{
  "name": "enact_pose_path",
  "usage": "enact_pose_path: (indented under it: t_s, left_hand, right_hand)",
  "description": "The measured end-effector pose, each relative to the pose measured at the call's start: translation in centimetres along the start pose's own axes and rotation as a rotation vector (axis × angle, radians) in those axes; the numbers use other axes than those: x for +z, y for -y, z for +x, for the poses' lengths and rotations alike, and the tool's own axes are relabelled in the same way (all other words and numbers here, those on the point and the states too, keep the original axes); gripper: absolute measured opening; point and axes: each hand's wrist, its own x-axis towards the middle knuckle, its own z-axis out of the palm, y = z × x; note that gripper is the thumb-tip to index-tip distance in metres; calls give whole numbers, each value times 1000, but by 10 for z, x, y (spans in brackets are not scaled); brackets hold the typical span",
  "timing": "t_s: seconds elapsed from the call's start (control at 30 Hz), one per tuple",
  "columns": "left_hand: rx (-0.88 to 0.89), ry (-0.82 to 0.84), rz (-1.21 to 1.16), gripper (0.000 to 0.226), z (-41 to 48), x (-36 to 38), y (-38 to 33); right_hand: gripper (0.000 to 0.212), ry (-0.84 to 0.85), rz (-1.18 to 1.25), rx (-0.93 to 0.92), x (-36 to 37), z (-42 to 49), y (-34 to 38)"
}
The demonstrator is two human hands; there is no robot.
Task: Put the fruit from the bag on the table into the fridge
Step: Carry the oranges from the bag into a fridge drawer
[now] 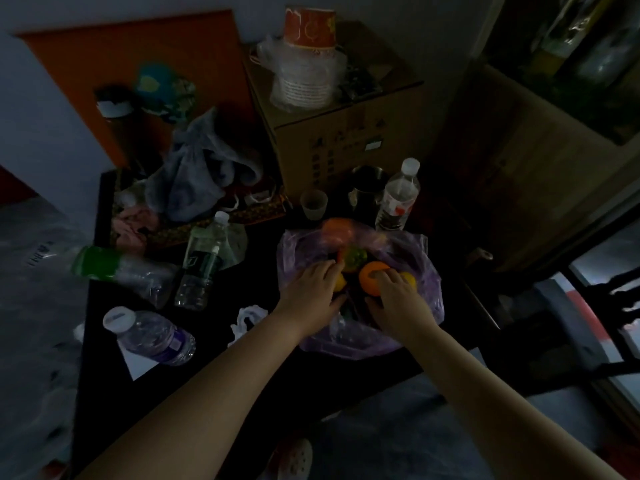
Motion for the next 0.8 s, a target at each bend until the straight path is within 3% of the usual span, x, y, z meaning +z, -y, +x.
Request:
enact_pose_path:
  t_s: [0.27, 0.63, 0.8]
  left_hand:
    - [-36, 49, 53, 66, 38, 18, 10]
    - [-58, 32, 51, 64, 83, 50, 20]
    - [-39, -30, 97, 63, 99, 58, 27]
  right_hand:
    - [47, 55, -67, -29, 8, 36, -11]
    - [45, 70, -136, -64, 26, 59, -31]
    - [54, 84, -142, -43, 33, 62, -40]
